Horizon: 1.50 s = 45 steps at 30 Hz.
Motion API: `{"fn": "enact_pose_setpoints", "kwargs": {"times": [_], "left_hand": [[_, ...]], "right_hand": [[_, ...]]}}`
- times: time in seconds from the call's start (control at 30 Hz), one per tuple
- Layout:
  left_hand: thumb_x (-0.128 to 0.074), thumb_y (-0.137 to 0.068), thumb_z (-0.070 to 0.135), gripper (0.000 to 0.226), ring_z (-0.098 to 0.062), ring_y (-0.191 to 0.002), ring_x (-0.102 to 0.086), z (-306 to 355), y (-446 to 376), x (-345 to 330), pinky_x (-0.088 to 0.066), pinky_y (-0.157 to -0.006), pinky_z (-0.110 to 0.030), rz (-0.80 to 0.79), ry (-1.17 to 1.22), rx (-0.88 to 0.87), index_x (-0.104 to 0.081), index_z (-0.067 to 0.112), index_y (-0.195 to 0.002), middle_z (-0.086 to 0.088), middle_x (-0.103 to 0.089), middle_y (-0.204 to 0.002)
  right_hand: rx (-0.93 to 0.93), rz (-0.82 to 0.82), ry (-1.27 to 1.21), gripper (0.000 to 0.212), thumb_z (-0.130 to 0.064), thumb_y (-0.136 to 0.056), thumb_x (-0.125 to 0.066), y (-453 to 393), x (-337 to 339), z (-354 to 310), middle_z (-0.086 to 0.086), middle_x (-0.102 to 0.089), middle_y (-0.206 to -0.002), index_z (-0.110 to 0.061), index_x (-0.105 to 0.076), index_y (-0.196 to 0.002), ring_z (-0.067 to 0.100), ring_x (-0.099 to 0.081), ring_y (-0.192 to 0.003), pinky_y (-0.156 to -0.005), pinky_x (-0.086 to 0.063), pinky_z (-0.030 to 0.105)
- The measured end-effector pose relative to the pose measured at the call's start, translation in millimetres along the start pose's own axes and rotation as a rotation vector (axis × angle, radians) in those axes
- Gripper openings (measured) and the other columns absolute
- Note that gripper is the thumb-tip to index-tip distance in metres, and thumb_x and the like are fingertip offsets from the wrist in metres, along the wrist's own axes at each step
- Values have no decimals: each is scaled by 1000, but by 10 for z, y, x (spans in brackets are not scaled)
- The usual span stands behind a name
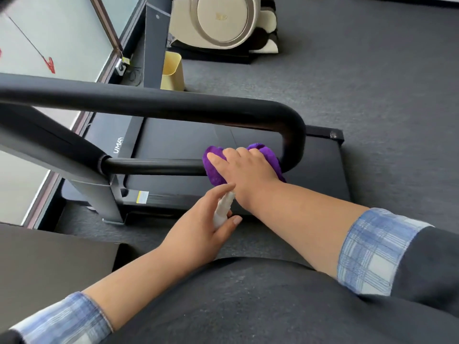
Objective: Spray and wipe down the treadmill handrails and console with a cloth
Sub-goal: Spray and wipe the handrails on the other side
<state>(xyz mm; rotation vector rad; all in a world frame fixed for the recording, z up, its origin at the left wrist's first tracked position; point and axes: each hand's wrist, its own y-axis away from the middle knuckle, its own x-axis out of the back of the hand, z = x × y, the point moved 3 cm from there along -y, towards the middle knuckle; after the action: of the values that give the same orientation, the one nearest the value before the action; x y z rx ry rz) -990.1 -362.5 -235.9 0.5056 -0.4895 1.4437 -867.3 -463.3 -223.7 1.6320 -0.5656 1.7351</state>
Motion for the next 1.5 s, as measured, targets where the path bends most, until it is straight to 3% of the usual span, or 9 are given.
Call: {"fn": "enact_pose_setpoints", "kwargs": {"times": [0.13,0.37,0.6,0.87,1.0,1.13,1.27,1.37,1.5], "left_hand": [[-65,-90,43,60,12,-98,-55,182,50,-175,-36,-82,-2,21,-20,17,-26,59,-133,34,-53,-106],[-65,-89,40,60,9,-93,-56,482,84,-247,-36,-80,-2,36,-75,17,-29,55,-134,28,-56,-96],[-64,-90,41,59,3,-91,-57,522,253,-185,-45,-85,-19,63,-110,37,-31,54,-136,25,-57,-95],[-66,-92,36,59,8,-99,-51,357,464,123,-39,-90,-12,59,-160,39,-33,47,-141,29,-52,-105],[-59,-89,50,60,11,-98,-54,234,561,415,-36,-81,-4,66,-189,9,-24,68,-134,41,-53,-100],[-65,-89,46,66,12,-103,-54,107,633,720,-38,-79,-5,124,-198,-10,-21,77,-126,42,-53,-112],[-70,-88,38,69,11,-100,-57,-10,692,938,-43,-81,-17,193,-170,-66,-26,78,-125,42,-53,-114],[-68,-88,43,64,10,-100,-58,-51,662,1045,-46,-88,-33,161,-146,-90,-28,77,-125,40,-54,-114],[-68,-87,46,66,10,-98,-58,-89,641,1130,-49,-86,-34,79,-152,-143,-26,77,-127,37,-57,-108]], "right_hand": [[74,18,99,81,-25,-98,-55,161,-88,110,12,-25,-158,-25,-1,-159,34,-30,-142,-117,-27,51],[208,13,188,64,-32,-108,-28,434,-239,213,16,4,-167,-23,8,-159,40,-4,-152,-122,-7,52],[261,-19,126,68,-31,-107,-33,688,-411,177,13,13,-167,-20,9,-159,39,11,-152,-121,9,52],[248,-138,-281,79,-10,-99,-51,688,-484,-114,0,-4,-168,-29,-4,-160,22,-2,-155,-124,-9,39],[112,-66,-517,83,-7,-95,-53,621,-263,-221,-6,-18,-165,-37,-10,-159,20,-19,-150,-121,-24,38],[11,150,-661,76,-9,-93,-57,678,103,-339,-6,-30,-161,-35,-24,-157,19,-31,-145,-118,-29,36],[-53,651,-759,71,-8,-88,-66,876,630,-448,-1,-44,-151,-27,-40,-151,21,-46,-135,-112,-39,35],[-84,990,-750,60,-17,-91,-56,974,981,-447,-4,-40,-150,-25,-39,-147,10,-42,-138,-115,-32,22],[-318,1294,-712,56,-11,-93,-55,987,1143,-315,-1,-34,-154,-20,-41,-147,13,-33,-146,-118,-28,26]]}}
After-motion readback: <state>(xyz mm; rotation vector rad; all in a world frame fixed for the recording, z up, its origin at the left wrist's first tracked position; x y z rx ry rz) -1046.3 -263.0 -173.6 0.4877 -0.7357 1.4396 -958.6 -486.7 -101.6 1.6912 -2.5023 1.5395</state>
